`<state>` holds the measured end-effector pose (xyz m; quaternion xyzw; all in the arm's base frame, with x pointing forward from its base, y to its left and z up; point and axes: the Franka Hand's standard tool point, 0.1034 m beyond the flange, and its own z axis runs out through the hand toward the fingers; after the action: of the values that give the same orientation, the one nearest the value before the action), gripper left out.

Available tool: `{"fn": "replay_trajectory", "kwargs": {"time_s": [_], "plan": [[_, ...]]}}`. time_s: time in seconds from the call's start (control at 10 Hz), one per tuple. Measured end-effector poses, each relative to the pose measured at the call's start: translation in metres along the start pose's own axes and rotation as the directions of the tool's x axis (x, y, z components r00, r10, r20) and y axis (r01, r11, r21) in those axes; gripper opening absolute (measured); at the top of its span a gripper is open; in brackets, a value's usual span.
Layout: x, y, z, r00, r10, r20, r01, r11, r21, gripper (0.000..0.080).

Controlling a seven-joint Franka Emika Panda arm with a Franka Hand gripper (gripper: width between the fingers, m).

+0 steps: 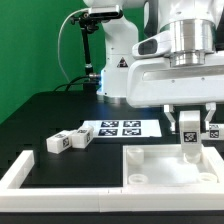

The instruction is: Assemble one leg

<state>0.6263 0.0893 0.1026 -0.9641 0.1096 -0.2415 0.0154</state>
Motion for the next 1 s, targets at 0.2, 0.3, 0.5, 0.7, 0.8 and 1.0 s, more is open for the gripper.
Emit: {"fn": "replay_trajectory", "kwargs": {"time_s": [0.2,0.3,0.5,0.7,0.8,1.0], "plan": [[0.002,-0.001,-0.003,0.994,-0.091,-0.064,0.092,0.996,0.008,0.0284],[0.007,-0.005,-0.006,0.981,-0.139,-0.133,0.143,0.990,0.016,0.0284],[0.006,-0.004,-0.004,0.981,-0.143,-0.133,0.146,0.989,0.013,0.0284],[0.006,-0.006,-0.004,0.976,-0.158,-0.151,0.162,0.987,0.013,0.0284],[0.002,-0.013,0.000,0.964,-0.191,-0.183,0.197,0.980,0.013,0.0284],[-0.005,-0.016,0.010,0.964,-0.209,-0.166,0.213,0.977,0.006,0.0284]]}}
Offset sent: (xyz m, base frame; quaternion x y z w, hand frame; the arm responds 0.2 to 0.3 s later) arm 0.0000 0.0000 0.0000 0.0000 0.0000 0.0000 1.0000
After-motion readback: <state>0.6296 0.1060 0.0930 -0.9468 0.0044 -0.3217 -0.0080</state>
